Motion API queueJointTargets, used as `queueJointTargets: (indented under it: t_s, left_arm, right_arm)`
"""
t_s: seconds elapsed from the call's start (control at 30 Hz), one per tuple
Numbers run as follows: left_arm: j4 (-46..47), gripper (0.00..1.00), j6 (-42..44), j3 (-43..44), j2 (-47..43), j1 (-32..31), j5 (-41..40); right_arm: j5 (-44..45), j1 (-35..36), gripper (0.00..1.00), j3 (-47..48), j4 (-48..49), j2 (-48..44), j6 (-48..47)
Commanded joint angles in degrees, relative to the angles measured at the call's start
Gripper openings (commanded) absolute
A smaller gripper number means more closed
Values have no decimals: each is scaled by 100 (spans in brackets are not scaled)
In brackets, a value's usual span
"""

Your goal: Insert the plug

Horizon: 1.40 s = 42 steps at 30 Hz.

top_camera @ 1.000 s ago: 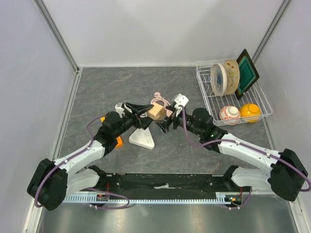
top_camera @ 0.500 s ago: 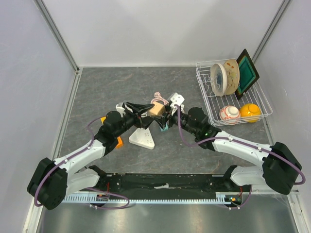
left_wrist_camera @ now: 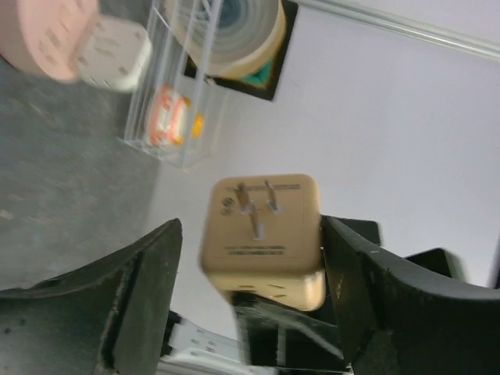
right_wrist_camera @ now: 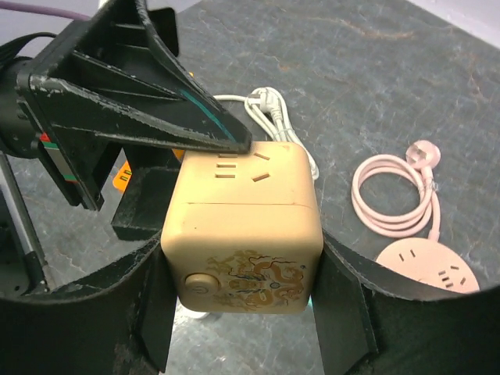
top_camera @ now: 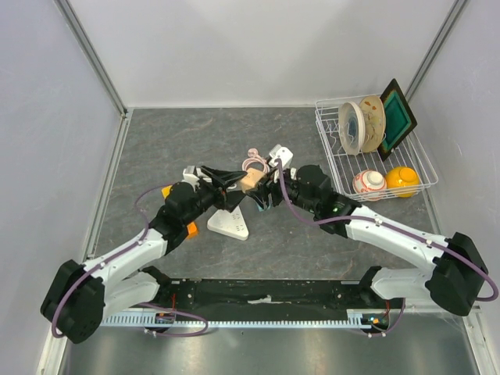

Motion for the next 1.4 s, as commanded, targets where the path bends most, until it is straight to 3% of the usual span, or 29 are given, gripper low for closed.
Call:
queueJointTargets:
  t_s: [0.0, 0.2, 0.5, 0.8, 1.1, 1.2, 1.37]
  left_arm:
    - [-1189, 82, 2002, 355, -552, 74, -933]
    - [-3526, 90, 4323, 1287, -1054, 74, -2217]
    - [-4927, 88, 6217, 1860, -967, 74, -2738]
    - [-5384, 83, 6482, 1843, -37, 74, -2176]
    - [-5324, 77, 6219, 1728, 518, 100, -1877]
    - [-5297, 70, 6061, 1623, 458, 126, -1929]
    - [-5253, 69, 5867, 1263, -86, 741, -1448]
  right_arm:
    - [154, -24, 0, 833, -1126, -241, 559]
    - [453, -15, 0, 1781, -2638, 136, 989]
    - [462, -15, 0, 3416, -4440, 1190, 1577]
    - [453, -59, 0, 4920, -5936, 2510, 2027]
    - [268, -182, 2, 5816, -6622, 3635, 1948]
    - [-12, -182, 4, 5967, -6667, 3907, 1939]
    - [-443, -182, 5, 6195, -6746, 4372, 1843]
